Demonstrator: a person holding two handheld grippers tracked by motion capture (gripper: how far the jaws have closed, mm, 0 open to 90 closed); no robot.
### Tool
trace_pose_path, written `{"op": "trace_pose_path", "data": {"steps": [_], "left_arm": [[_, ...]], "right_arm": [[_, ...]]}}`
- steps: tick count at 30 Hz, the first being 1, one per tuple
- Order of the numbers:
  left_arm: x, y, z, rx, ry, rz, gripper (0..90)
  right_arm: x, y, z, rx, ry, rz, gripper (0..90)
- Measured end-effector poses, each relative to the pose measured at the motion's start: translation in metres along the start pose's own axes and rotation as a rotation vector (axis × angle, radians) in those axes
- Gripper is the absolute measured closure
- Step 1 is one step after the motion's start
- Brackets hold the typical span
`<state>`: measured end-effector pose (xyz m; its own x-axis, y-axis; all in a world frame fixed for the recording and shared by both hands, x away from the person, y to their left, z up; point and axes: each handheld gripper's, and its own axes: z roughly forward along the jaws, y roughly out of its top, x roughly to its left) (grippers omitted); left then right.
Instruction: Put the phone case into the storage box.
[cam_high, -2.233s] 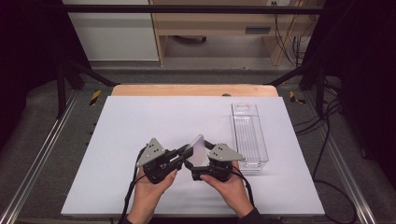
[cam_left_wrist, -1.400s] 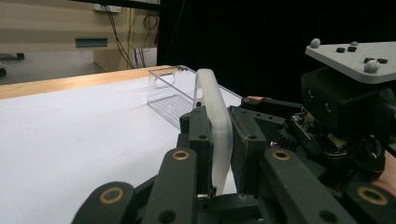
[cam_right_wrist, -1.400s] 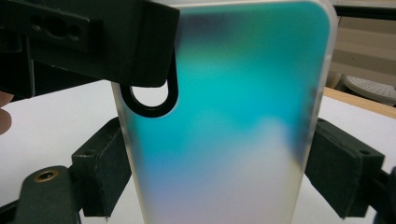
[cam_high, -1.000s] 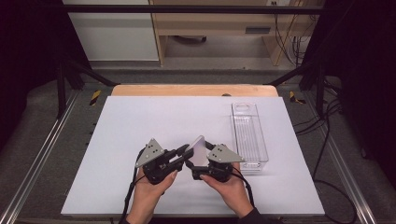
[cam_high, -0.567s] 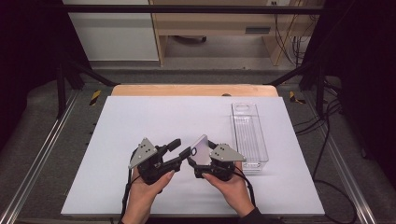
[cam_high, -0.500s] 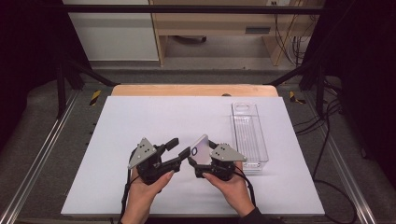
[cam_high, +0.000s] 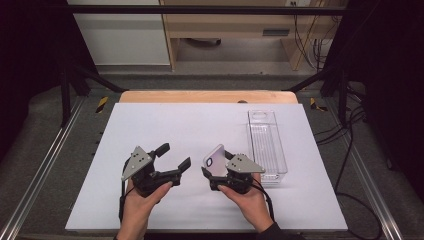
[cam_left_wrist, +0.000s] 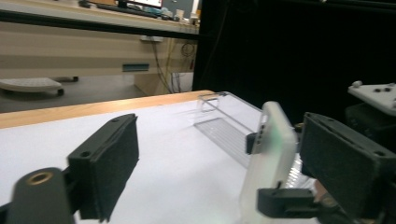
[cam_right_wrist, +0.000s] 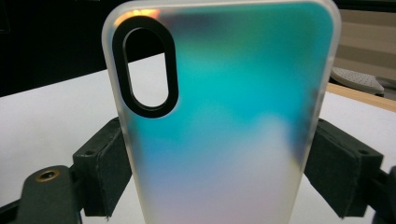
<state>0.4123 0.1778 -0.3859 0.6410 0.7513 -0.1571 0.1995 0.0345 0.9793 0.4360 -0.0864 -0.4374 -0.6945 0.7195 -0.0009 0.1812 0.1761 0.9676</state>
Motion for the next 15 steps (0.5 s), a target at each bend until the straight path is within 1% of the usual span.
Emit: {"op": "trace_pose_path", "data": {"steps": [4,9,15], "left_arm": [[0.009,-0.005,-0.007,0.004,0.046,0.028,5.9],[0.021,-0.014,-0.017,-0.007,0.086,0.056,4.7],[0.039,-0.030,-0.031,-0.017,0.123,0.032,4.5]], "right_arm": [[0.000,0.000,0.000,0.001,-0.002,-0.001,17.0],[0.001,0.000,0.000,0.003,-0.005,-0.003,17.0],[0.003,-0.002,-0.001,0.005,-0.001,0.010,17.0]]}}
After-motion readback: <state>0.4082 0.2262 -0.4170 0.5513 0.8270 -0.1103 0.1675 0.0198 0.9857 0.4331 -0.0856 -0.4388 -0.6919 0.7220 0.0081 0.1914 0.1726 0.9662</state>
